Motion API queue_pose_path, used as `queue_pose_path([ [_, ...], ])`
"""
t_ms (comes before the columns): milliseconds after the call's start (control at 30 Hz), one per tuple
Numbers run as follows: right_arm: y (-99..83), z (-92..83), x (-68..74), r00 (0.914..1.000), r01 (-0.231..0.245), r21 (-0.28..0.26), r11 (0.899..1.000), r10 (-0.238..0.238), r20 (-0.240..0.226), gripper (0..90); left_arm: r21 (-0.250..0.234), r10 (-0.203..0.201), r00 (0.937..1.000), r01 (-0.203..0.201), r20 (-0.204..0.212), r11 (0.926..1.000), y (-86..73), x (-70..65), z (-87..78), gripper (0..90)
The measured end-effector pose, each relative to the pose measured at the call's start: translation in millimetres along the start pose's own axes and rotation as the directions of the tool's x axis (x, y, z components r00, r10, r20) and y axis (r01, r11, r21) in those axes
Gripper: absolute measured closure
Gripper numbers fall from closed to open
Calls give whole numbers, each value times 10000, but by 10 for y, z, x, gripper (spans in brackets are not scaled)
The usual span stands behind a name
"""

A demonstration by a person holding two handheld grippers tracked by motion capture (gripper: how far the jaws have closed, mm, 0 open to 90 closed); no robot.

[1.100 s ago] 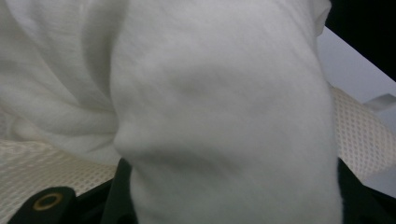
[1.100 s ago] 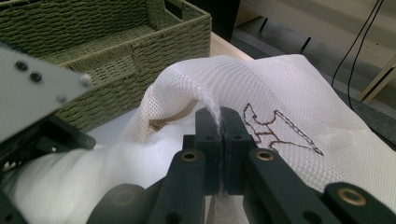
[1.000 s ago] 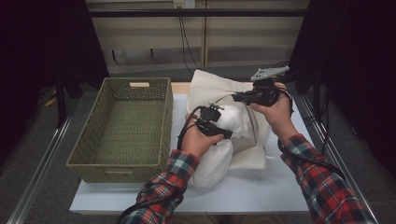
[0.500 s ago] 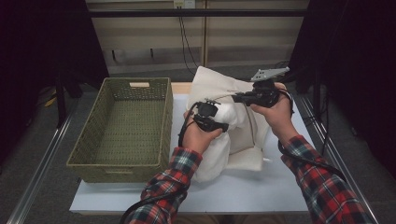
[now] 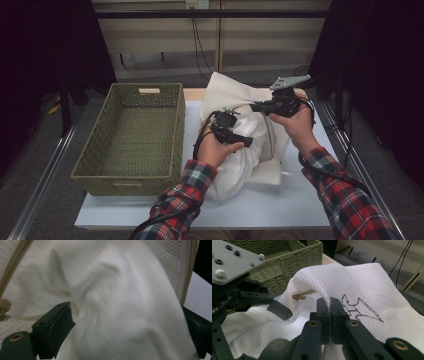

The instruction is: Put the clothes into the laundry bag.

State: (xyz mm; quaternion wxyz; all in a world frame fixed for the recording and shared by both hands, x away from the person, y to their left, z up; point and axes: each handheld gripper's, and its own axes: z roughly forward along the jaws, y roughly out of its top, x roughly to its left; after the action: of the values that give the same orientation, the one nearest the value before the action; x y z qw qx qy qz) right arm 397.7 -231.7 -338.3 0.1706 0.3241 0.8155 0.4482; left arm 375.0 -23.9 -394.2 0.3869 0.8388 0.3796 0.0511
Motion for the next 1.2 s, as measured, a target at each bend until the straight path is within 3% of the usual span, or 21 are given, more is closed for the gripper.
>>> queue_pose_path([
  [167,12,5,-26,10000,-28,37,10000,28,27,879,34,58,10000,-58,-29,10000,-64,-7,-68,52],
  [367,49,39,-43,10000,38,109,9999,-38,27,879,110,445,9988,-443,-195,9990,-136,-46,-105,42],
  [600,68,81,-47,9999,107,158,9998,-105,-118,879,357,167,9999,-166,-23,9992,-266,-45,31,56],
  [733,62,81,-47,9997,188,170,9997,-185,-149,879,334,-46,9999,42,129,9994,-316,-72,89,107],
  [833,60,66,-56,9997,181,156,9997,-179,-144,879,530,-115,9996,101,269,9985,-345,-77,126,179],
  [900,66,50,-56,9998,177,148,9997,-175,-108,879,605,-209,9980,172,600,9980,-361,-78,154,293],
  [1067,76,4,-57,9997,225,130,9997,-224,-68,879,923,-4,9990,-37,447,9957,-372,-125,180,560],
  [1200,60,-17,-62,9998,202,106,9997,-201,-57,879,888,-189,9987,146,472,9959,-319,-138,159,642],
])
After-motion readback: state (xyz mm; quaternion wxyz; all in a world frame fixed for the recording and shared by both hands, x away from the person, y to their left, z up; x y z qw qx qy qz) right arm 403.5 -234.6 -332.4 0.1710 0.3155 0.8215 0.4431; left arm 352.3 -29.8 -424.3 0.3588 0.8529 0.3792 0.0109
